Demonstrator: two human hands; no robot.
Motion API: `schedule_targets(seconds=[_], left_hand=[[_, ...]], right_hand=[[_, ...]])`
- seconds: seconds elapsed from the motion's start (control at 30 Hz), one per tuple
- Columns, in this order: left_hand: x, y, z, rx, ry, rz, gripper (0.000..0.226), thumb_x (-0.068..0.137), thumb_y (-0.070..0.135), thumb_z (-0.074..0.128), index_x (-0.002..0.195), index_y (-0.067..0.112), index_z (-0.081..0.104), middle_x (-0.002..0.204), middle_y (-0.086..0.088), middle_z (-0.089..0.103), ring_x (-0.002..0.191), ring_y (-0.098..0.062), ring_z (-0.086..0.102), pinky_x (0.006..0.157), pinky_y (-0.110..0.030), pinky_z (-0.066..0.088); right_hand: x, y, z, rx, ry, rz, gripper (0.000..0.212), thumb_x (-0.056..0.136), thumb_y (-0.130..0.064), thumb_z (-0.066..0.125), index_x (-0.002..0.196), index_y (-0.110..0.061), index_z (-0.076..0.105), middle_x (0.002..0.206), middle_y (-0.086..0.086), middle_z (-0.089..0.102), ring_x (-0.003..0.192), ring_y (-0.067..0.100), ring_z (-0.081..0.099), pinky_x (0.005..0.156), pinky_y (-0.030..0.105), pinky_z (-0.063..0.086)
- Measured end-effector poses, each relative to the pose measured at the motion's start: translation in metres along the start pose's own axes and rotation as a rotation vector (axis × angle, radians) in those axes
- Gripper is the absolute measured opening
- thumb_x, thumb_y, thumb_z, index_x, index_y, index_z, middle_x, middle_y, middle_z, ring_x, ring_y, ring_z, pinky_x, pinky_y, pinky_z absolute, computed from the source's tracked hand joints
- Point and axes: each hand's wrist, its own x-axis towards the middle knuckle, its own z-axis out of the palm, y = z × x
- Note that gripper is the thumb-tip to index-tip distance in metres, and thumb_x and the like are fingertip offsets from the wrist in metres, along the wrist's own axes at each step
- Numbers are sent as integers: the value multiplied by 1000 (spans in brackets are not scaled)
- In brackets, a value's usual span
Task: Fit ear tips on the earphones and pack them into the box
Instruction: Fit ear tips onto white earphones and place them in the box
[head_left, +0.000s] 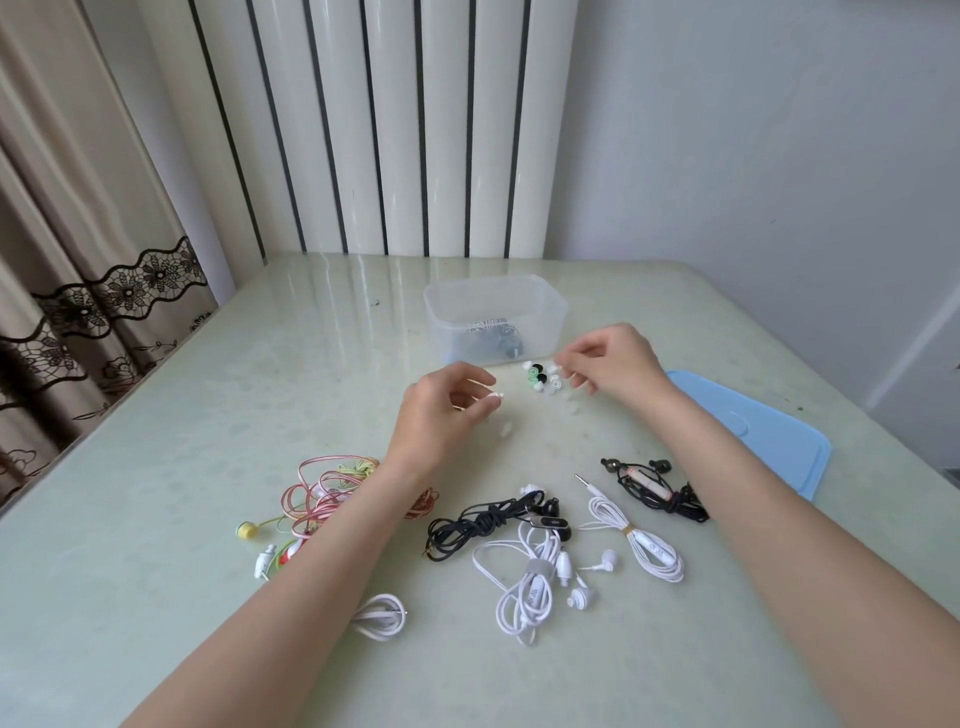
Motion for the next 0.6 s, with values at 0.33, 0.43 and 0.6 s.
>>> schedule_targets(seconds=[0.33, 0.43, 0.6], left_hand=[[-1, -1, 10, 21, 1, 49, 7, 82, 15, 65, 82, 22, 64, 75, 16, 62, 68, 8, 56, 64, -6, 41], [1, -2, 7, -57, -10, 22, 11, 81, 10, 65, 82, 21, 63, 75, 10, 64, 65, -4, 60, 69, -17, 49], [4, -7, 3, -165, -18, -36, 19, 81, 6, 64, 83, 25, 61, 76, 7, 64, 61, -1, 60, 66, -18, 50]], right_hand=[[13, 19, 10, -397, -50, -161, 12, 77, -7, 67, 86, -8, 73, 90, 9, 72, 55, -2, 43, 54, -1, 33], [18, 18, 20, -414, -45, -192, 15, 77, -6, 66, 90, -7, 72, 93, 10, 71, 61, 4, 50, 58, 0, 34], [21, 15, 34, -524, -60, -239, 17, 79, -4, 59, 91, -6, 71, 97, 10, 69, 97, 25, 58, 82, 27, 41]])
